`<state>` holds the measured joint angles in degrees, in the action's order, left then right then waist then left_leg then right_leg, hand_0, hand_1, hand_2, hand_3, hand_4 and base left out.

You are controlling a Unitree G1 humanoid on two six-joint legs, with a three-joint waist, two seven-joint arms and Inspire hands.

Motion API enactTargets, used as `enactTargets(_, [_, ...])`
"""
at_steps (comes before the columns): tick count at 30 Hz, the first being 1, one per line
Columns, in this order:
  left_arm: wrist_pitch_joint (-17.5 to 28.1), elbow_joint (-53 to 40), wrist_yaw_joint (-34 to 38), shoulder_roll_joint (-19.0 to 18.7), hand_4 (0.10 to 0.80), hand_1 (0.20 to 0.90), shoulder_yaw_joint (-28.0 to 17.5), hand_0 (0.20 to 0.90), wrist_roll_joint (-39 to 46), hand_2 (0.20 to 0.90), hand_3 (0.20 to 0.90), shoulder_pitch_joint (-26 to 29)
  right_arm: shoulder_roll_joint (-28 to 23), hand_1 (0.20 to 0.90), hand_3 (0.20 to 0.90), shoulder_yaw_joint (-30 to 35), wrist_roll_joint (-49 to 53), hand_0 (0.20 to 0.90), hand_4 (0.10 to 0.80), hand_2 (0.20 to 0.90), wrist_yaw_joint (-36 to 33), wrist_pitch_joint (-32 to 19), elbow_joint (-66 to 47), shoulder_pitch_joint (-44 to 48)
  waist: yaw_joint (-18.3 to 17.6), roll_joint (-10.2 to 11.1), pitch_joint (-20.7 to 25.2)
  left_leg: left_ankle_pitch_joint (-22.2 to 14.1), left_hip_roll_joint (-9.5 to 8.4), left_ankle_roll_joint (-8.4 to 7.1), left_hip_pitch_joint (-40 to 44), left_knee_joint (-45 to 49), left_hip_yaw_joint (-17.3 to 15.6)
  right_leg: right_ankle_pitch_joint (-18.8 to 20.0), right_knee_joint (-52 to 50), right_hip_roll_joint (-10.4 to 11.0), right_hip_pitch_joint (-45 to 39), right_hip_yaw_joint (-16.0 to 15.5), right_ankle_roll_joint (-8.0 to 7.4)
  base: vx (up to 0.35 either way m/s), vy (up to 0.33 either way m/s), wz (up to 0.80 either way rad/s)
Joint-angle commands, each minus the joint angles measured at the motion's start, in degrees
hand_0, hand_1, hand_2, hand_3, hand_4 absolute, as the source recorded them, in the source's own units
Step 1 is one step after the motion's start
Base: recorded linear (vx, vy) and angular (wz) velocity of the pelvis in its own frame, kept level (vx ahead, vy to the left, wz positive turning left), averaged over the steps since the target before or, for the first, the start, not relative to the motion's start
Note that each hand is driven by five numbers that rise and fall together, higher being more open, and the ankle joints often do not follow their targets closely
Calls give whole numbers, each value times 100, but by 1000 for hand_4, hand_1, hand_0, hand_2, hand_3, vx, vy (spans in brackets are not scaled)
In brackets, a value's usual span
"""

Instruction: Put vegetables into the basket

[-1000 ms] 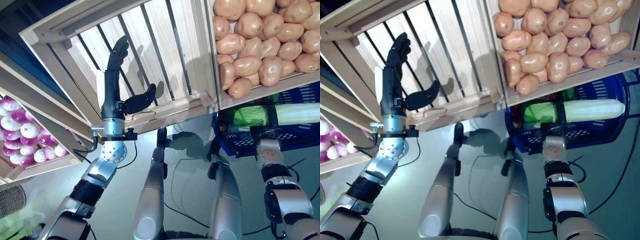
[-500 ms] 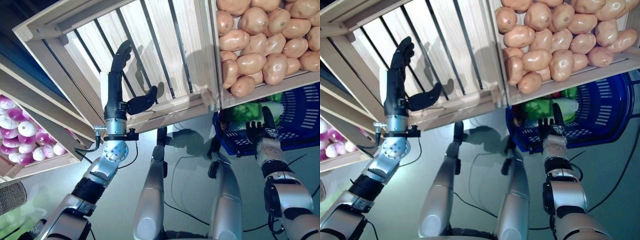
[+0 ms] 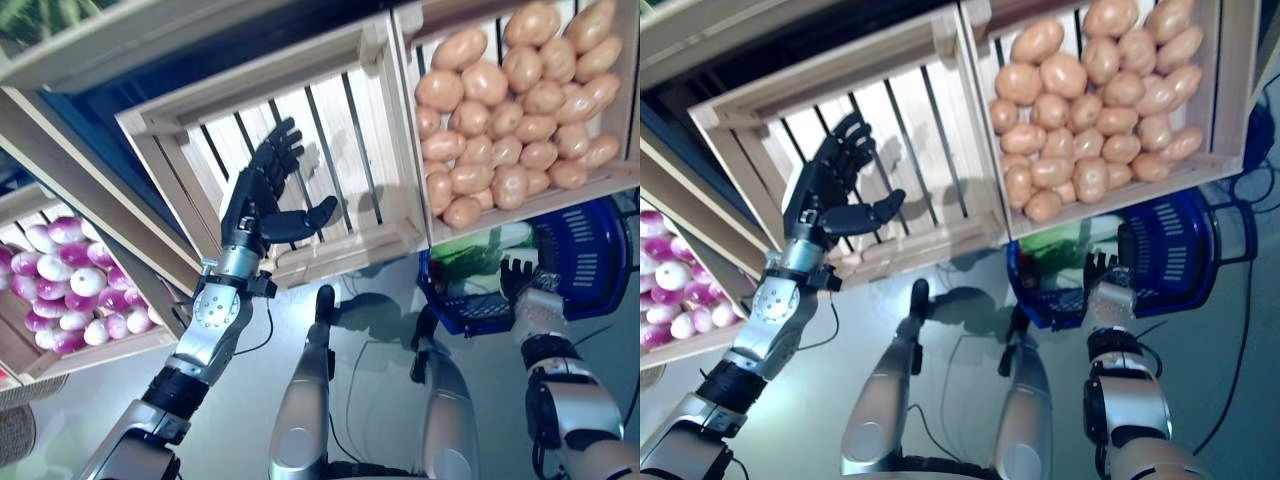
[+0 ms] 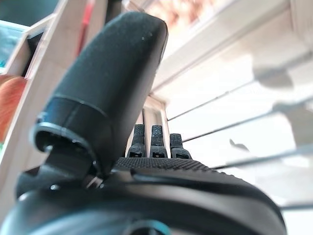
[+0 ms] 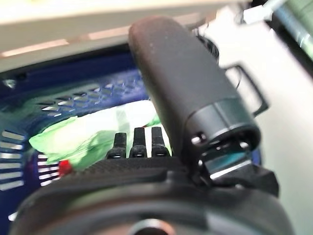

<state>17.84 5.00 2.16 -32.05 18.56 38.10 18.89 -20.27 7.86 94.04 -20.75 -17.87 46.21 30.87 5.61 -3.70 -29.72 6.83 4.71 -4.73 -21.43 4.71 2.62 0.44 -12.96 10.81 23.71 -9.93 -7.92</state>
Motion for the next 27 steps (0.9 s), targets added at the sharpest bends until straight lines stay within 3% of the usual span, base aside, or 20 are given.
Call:
enactTargets(1, [-42,-670,-809,193,800,900,-348,900,66,900,900,-391,-66,900,900,-191,-1412,900,800,900,-329,-527,-956,-832,-59,95,920,-19,-353,202,190,-347,-246,350,805,-478,-732,-260,428,228,158,-6])
enactTargets(5, [-525,-630,-2104,409,800,900,-393,900,316,900,900,-1077,117,900,900,-463,-3216,900,800,900,-165,-515,-1606,-2005,-206,148,1466,-28,-286,218,808,-684,-346,471,1262,-441,-1335,-143,360,173,129,-6])
enactTargets(9, [-522,-212,-2418,309,800,900,-168,900,-873,900,900,-1468,95,900,900,-966,-5018,900,800,900,245,-119,-2154,-2688,-385,198,1873,-39,-223,216,1185,-875,-470,581,1507,-407,-1632,-37,271,203,137,-10])
enactTargets(11, [-524,181,-2451,219,800,900,-96,900,-1086,900,900,-1595,43,900,900,-1177,-5458,900,800,900,560,123,-2243,-2975,-471,203,2054,-73,-191,199,1307,-920,-527,613,1608,-383,-1731,4,225,156,131,-13])
enactTargets(13, [-413,781,-2467,158,800,900,-27,900,-1320,900,900,-1674,-28,900,900,-1317,-5696,900,800,900,959,279,-1962,-3187,-528,218,2221,-132,-172,187,1461,-963,-592,630,1705,-345,-1846,1,179,161,109,-6])
enactTargets(16, [-406,1596,-2435,218,800,900,152,900,-1666,900,900,-1899,-162,900,900,-1622,-6847,900,800,900,1437,659,-1526,-3470,-582,256,2427,-237,-169,203,1659,-971,-663,609,1729,-302,-1967,8,125,142,76,-17])
enactTargets(23, [-208,3297,-2037,473,800,900,423,900,-2613,900,900,-1964,-177,900,900,-2172,-7653,900,800,900,2224,1160,-119,-3528,-606,337,2579,-384,-126,220,1962,-971,-746,504,1716,-275,-2213,-5,83,92,35,-6])
enactTargets(25, [-193,4306,-1770,759,800,900,376,900,-2960,900,900,-1870,48,900,900,-2139,-7247,900,800,900,2268,1343,738,-3451,-612,350,2621,-439,-114,235,2118,-971,-775,461,1712,-275,-2347,4,94,127,42,-3])
enactTargets(27, [-217,4688,-1523,899,800,900,350,900,-3115,900,900,-1848,186,900,900,-2060,-7139,900,800,900,2259,1429,1037,-3432,-618,345,2628,-448,-100,231,2175,-970,-791,444,1699,-276,-2393,16,96,65,24,-4])
